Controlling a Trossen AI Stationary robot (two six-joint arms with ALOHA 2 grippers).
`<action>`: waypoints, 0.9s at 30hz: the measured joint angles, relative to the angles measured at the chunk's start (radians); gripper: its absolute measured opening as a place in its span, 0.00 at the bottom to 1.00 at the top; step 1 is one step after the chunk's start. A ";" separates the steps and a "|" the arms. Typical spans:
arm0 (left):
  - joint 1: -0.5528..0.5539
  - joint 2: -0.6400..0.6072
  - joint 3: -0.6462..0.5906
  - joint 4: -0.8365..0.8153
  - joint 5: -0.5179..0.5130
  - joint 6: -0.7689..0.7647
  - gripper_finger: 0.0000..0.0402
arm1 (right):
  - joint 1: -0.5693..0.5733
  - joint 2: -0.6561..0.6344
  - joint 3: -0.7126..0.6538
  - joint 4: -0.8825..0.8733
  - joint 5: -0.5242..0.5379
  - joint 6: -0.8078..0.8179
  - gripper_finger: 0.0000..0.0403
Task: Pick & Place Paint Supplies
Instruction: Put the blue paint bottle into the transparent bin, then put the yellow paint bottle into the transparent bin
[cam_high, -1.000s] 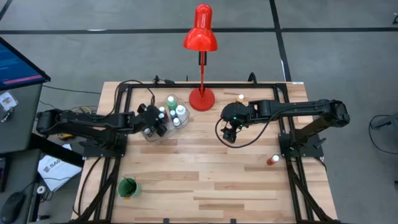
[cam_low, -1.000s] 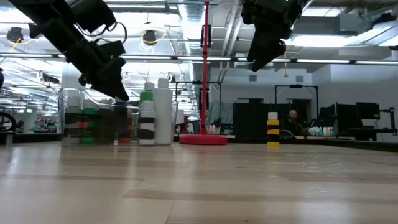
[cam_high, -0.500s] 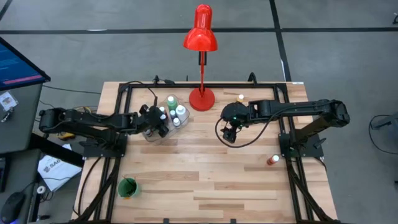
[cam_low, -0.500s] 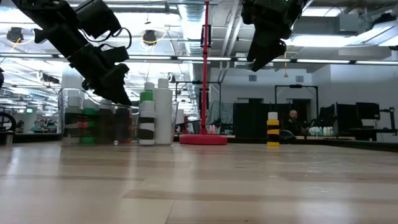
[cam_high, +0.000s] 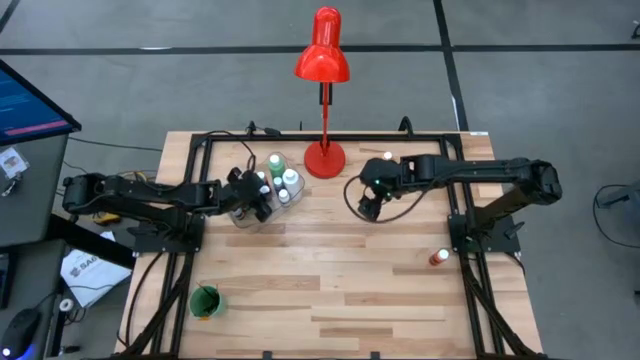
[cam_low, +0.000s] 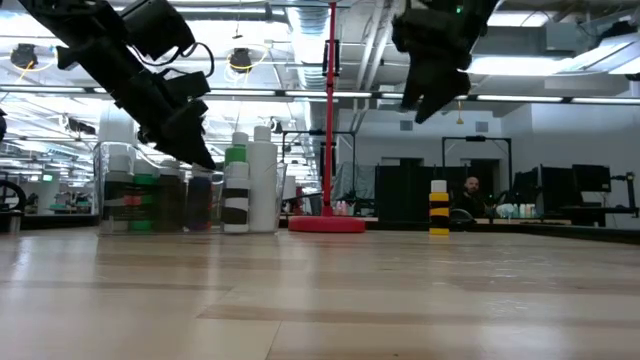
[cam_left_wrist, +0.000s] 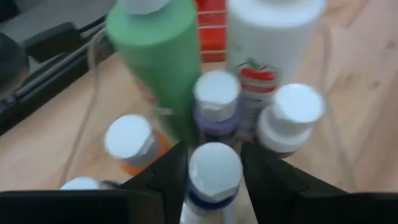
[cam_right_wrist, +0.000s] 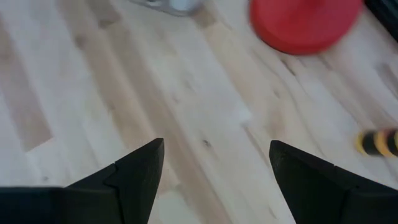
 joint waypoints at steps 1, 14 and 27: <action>0.000 -0.001 0.000 0.010 0.015 0.005 0.36 | -0.012 0.000 0.000 -0.011 0.000 0.006 0.71; 0.000 -0.020 0.009 0.048 0.065 0.028 0.68 | -0.116 0.000 0.000 -0.212 0.002 0.101 0.71; 0.000 -0.219 0.048 0.062 0.056 0.028 0.69 | -0.194 -0.110 -0.220 -0.101 0.103 0.106 0.71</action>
